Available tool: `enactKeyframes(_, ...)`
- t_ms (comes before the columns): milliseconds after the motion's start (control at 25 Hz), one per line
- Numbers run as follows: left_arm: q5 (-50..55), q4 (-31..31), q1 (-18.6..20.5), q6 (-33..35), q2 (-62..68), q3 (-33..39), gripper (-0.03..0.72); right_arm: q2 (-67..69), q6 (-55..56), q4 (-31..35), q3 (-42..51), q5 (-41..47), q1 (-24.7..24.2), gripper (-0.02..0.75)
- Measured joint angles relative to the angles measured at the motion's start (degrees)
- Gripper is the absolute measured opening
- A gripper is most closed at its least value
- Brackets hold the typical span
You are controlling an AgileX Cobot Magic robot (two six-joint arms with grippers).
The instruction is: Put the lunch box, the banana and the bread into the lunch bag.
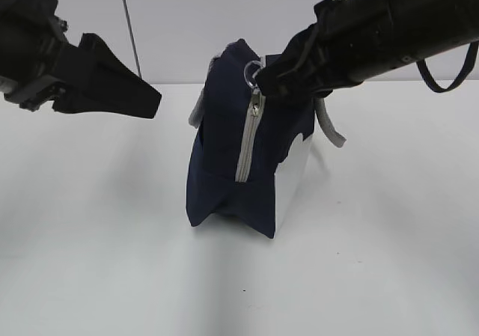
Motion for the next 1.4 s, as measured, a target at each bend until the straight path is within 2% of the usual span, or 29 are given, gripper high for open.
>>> enactKeyframes(200, -0.9, -6.6, 0.0, 5.4, 2.3, 0.0, 0.445, 0.0, 1.6, 0.0, -0.5, -5.7, 0.0, -0.016)
enactKeyframes(360, -2.5, -12.5, 0.0, 6.0, 4.7, 0.0, 0.445, 0.0, 2.4, 0.0, -0.5, -8.2, 0.0, -0.016)
enactKeyframes(560, -4.8, -20.1, 0.0, 6.0, 6.9, 0.0, 0.447, 0.5, 2.8, 0.1, -0.5, -7.0, 0.0, -0.016)
enactKeyframes(760, -7.6, -21.5, 0.0, 6.9, 9.2, 0.0, 0.482, 1.7, 2.8, 0.3, -0.6, -5.7, 0.0, -0.016)
enactKeyframes(920, -6.5, -22.2, 0.0, 11.9, 12.8, 0.0, 0.512, 2.3, 2.8, 0.4, -0.7, -5.1, 0.0, -0.016)
enactKeyframes(1400, -6.1, -27.0, 0.0, 21.0, 20.8, -0.8, 0.519, 2.3, 2.8, 0.4, -0.7, -3.8, 0.0, -0.016)
